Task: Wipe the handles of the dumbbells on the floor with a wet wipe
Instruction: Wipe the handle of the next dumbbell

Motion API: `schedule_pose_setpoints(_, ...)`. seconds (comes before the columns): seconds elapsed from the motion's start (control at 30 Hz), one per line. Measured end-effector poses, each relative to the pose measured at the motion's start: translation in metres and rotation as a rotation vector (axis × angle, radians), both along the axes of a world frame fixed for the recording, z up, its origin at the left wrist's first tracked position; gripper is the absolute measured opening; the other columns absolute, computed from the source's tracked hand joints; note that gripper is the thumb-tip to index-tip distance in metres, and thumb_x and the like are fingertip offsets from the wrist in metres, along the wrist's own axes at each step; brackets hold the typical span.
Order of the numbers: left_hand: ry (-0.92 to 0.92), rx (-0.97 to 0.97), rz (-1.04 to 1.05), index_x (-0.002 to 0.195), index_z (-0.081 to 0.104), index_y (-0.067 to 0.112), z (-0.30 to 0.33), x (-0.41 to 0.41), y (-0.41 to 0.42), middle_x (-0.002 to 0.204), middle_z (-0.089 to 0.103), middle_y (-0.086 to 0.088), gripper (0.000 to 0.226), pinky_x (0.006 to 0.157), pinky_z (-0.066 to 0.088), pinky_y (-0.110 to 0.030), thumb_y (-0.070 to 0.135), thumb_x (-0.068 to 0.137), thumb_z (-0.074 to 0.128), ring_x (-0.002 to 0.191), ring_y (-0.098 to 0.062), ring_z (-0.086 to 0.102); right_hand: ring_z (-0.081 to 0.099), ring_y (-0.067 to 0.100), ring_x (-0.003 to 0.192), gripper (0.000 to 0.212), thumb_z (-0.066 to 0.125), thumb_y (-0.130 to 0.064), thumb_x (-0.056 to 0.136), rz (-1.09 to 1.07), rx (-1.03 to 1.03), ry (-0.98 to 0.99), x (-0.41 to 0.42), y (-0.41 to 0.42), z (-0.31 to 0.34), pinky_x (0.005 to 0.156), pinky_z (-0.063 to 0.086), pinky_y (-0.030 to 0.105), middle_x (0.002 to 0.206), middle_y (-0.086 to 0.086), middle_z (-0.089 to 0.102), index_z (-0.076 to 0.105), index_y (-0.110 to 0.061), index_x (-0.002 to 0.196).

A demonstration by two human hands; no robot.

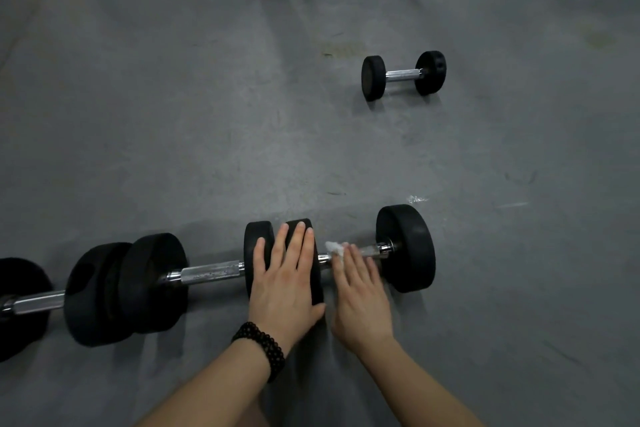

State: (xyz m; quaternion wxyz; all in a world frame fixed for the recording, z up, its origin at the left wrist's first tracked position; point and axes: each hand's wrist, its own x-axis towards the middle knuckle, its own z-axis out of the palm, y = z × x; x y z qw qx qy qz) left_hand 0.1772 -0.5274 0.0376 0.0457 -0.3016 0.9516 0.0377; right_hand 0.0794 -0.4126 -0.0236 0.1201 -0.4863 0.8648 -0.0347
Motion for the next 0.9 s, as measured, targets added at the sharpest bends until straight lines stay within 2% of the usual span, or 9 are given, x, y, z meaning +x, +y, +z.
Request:
schedule_pose_setpoints(0.1, -0.032, -0.003, -0.008, 0.157, -0.002, 0.013, 0.001, -0.001, -0.001, 0.166, -0.002, -0.004, 0.127, 0.119, -0.006, -0.054, 0.066, 0.067, 0.07, 0.152, -0.024, -0.007, 0.015, 0.028, 0.15, 0.096, 0.067, -0.035, 0.072, 0.091, 0.008, 0.036, 0.002, -0.002, -0.001, 0.118, 0.007, 0.043, 0.16, 0.015, 0.02, 0.023, -0.005, 0.152)
schedule_pose_setpoints(0.17, -0.043, -0.008, -0.014, 0.156, -0.009, 0.014, 0.0, -0.001, -0.004, 0.165, -0.007, -0.003, 0.133, 0.118, -0.011, -0.053, 0.067, 0.066, 0.072, 0.151, -0.023, -0.012, 0.017, 0.029, 0.149, 0.089, 0.065, -0.027, 0.072, -0.021, -0.001, 0.078, -0.009, 0.008, -0.002, 0.118, 0.009, 0.043, 0.16, 0.016, 0.022, 0.03, -0.004, 0.151)
schedule_pose_setpoints(0.23, -0.047, -0.005, -0.016, 0.156, -0.008, 0.014, 0.001, -0.002, -0.005, 0.165, -0.005, -0.003, 0.135, 0.118, -0.011, -0.053, 0.066, 0.064, 0.075, 0.151, -0.023, -0.011, 0.018, 0.03, 0.149, 0.089, 0.064, -0.02, 0.068, -0.131, -0.006, 0.088, -0.016, 0.015, -0.002, 0.118, 0.011, 0.043, 0.159, 0.018, 0.025, 0.033, -0.002, 0.15)
schedule_pose_setpoints(0.3, -0.042, 0.01, -0.013, 0.156, -0.008, 0.014, 0.001, -0.003, -0.006, 0.165, -0.004, -0.003, 0.135, 0.119, -0.01, -0.053, 0.064, 0.063, 0.076, 0.151, -0.023, -0.01, 0.015, 0.03, 0.15, 0.093, 0.064, -0.024, 0.067, -0.15, -0.025, 0.057, -0.012, 0.009, -0.001, 0.119, 0.008, 0.043, 0.159, 0.019, 0.023, 0.03, -0.002, 0.151)
schedule_pose_setpoints(0.47, -0.016, 0.019, -0.01, 0.157, -0.007, 0.015, 0.0, -0.004, -0.008, 0.165, -0.005, -0.003, 0.129, 0.119, -0.009, -0.052, 0.058, 0.067, 0.075, 0.151, -0.021, -0.009, 0.014, 0.027, 0.15, 0.096, 0.065, -0.036, 0.071, 0.099, -0.041, 0.057, 0.004, -0.006, -0.004, 0.118, 0.009, 0.044, 0.16, 0.016, 0.025, 0.024, -0.004, 0.152)
schedule_pose_setpoints(0.57, -0.024, 0.027, -0.02, 0.157, -0.007, 0.014, 0.0, -0.004, -0.009, 0.165, -0.003, -0.003, 0.133, 0.119, -0.009, -0.053, 0.062, 0.064, 0.076, 0.152, -0.021, -0.008, 0.022, 0.03, 0.148, 0.092, 0.064, -0.024, 0.066, -0.119, -0.034, 0.112, -0.014, 0.008, -0.005, 0.118, 0.012, 0.045, 0.157, 0.02, 0.03, 0.033, -0.002, 0.149)
schedule_pose_setpoints(0.63, -0.027, 0.031, -0.022, 0.156, -0.009, 0.014, -0.001, -0.004, -0.009, 0.165, -0.006, -0.003, 0.133, 0.119, -0.01, -0.053, 0.062, 0.065, 0.075, 0.151, -0.021, -0.01, 0.017, 0.03, 0.15, 0.094, 0.062, -0.023, 0.066, -0.225, -0.041, 0.087, -0.015, 0.01, -0.005, 0.12, 0.01, 0.044, 0.159, 0.019, 0.024, 0.03, -0.002, 0.151)
schedule_pose_setpoints(0.8, -0.015, 0.012, -0.018, 0.157, -0.003, 0.014, -0.001, -0.003, -0.011, 0.165, -0.002, -0.003, 0.127, 0.12, -0.006, -0.053, 0.059, 0.067, 0.073, 0.152, -0.021, -0.005, 0.002, 0.025, 0.151, 0.1, 0.064, -0.032, 0.071, 0.041, -0.095, -0.035, 0.011, -0.014, -0.005, 0.121, 0.016, 0.046, 0.163, 0.012, 0.01, 0.016, -0.007, 0.155)
schedule_pose_setpoints(0.9, -0.018, 0.022, -0.03, 0.157, -0.006, 0.015, 0.001, -0.003, -0.013, 0.165, -0.003, -0.002, 0.132, 0.119, -0.008, -0.053, 0.064, 0.064, 0.075, 0.152, -0.021, -0.006, 0.011, 0.027, 0.151, 0.088, 0.056, -0.02, 0.072, -0.072, -0.065, 0.06, -0.012, 0.003, -0.006, 0.122, 0.014, 0.044, 0.16, 0.017, 0.021, 0.025, -0.005, 0.153)
